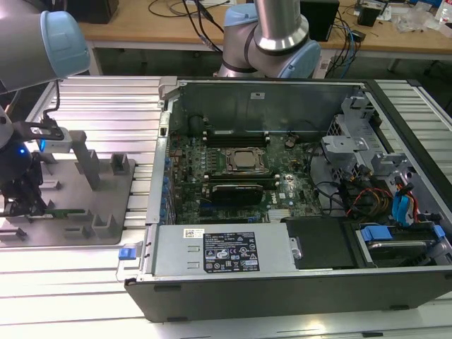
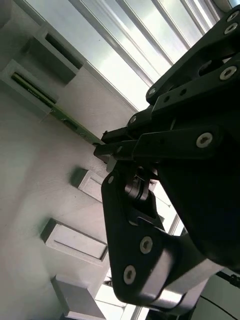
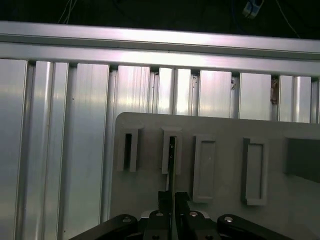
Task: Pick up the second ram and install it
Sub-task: 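Pick up the second ram and move it above second insertion slot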
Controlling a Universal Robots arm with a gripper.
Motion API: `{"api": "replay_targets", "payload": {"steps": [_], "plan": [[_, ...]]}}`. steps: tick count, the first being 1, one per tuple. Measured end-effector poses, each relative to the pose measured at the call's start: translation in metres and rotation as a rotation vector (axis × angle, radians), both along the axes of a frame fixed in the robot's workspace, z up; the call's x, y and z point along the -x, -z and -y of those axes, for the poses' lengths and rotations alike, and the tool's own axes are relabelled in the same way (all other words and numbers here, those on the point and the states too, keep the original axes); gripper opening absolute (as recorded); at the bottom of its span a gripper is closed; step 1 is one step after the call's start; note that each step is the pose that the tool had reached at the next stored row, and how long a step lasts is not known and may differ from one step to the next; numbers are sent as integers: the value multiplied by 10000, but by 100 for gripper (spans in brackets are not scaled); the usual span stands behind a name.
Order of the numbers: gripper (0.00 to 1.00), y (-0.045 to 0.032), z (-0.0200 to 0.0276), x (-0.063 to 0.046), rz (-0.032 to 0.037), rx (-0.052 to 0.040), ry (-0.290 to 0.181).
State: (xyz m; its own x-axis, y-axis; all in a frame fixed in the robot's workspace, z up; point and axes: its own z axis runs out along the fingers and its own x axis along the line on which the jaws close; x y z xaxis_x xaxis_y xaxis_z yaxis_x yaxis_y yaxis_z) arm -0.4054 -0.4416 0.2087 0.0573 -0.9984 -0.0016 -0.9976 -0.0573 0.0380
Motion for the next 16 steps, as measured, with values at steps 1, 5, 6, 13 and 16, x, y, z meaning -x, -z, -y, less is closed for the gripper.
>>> {"api": "replay_targets", "payload": {"steps": [1,5,6,13,16], "plan": [[16,0,0,0,-1,0,-2],[16,0,-1,0,0,0,167],[16,0,0,0,0,0,168],[9,0,0,0,-1,0,180],[9,1,0,0,0,0,681]]}}
